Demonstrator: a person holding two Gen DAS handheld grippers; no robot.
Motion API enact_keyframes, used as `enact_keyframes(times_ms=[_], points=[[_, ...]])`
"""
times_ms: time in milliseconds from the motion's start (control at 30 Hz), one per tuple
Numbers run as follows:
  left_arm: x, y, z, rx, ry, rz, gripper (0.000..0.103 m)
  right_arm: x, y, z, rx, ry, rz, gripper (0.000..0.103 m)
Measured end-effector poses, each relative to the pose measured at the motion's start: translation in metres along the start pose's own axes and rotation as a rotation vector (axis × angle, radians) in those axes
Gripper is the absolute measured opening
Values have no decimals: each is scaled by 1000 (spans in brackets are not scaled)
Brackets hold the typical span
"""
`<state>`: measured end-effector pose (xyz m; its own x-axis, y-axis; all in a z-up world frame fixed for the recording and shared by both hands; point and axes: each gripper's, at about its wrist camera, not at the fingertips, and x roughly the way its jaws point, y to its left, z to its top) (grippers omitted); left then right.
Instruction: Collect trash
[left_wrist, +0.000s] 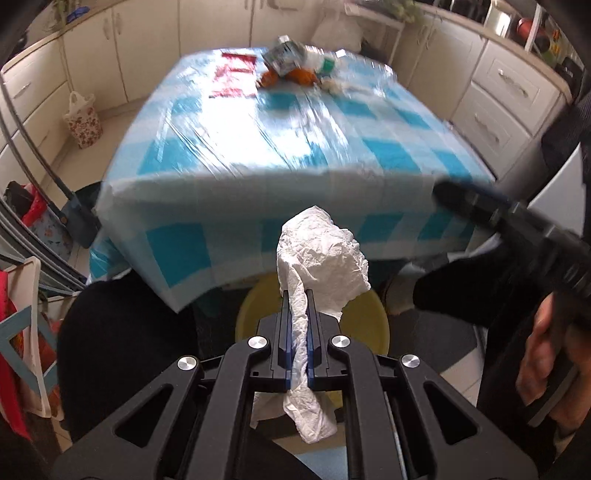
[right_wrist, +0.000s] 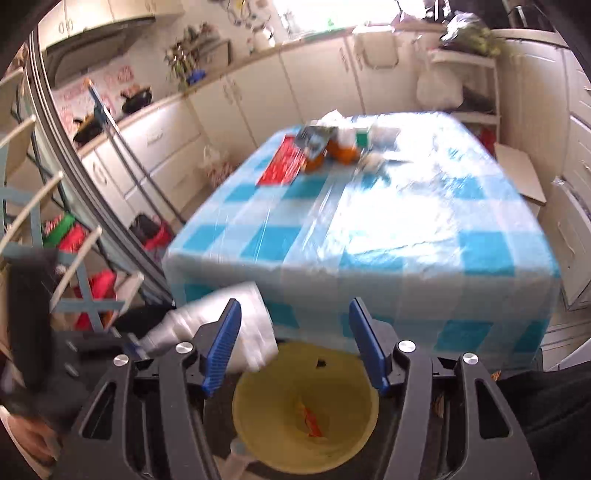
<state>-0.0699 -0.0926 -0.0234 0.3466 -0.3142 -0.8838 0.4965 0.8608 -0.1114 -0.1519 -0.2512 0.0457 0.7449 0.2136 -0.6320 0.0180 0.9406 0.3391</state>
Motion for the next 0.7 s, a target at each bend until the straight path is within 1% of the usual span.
enact_keyframes(times_ms=[33, 67, 100, 133, 167, 200, 267, 300, 367, 400, 433, 500, 567, 600, 700], points=[[13, -7, -4, 24, 52, 18, 6, -4, -3, 2, 11, -20, -3, 59], [20, -12, -6, 45, 81, 37, 7, -7, -6, 3, 18, -35, -8, 59], [22, -17, -8, 68, 97, 50, 11, -10, -9, 4, 23, -47, -14, 59], [21, -20, -8, 80, 94, 57, 15, -15, -12, 5, 26, -59, -20, 59], [15, -21, -8, 85, 74, 70, 31, -17, -13, 8, 27, -73, -27, 59], [10, -21, -7, 83, 52, 82, 54, -20, -14, 9, 25, -91, -35, 60], [-9, -18, -5, 70, -29, 119, 68, -28, -9, 11, 8, -136, -59, 65], [-18, -17, -3, 65, -62, 130, 69, -34, -6, 14, -3, -163, -73, 67], [-40, -12, -1, 41, -141, 149, 71, -45, -3, 17, -28, -219, -105, 74], [-50, -10, 0, 27, -180, 161, 75, -50, -1, 17, -41, -246, -122, 76], [-66, -7, 0, 1, -248, 184, 77, -56, 2, 17, -59, -277, -142, 79], [-90, -2, 0, -44, -349, 220, 88, -66, 8, 17, -90, -335, -176, 82], [-117, 5, 0, -97, -463, 251, 92, -75, 12, 17, -115, -389, -201, 87], [-131, 7, -2, -124, -516, 266, 95, -79, 14, 17, -125, -413, -212, 88], [-162, 16, -4, -180, -621, 297, 96, -87, 15, 15, -148, -463, -235, 89]])
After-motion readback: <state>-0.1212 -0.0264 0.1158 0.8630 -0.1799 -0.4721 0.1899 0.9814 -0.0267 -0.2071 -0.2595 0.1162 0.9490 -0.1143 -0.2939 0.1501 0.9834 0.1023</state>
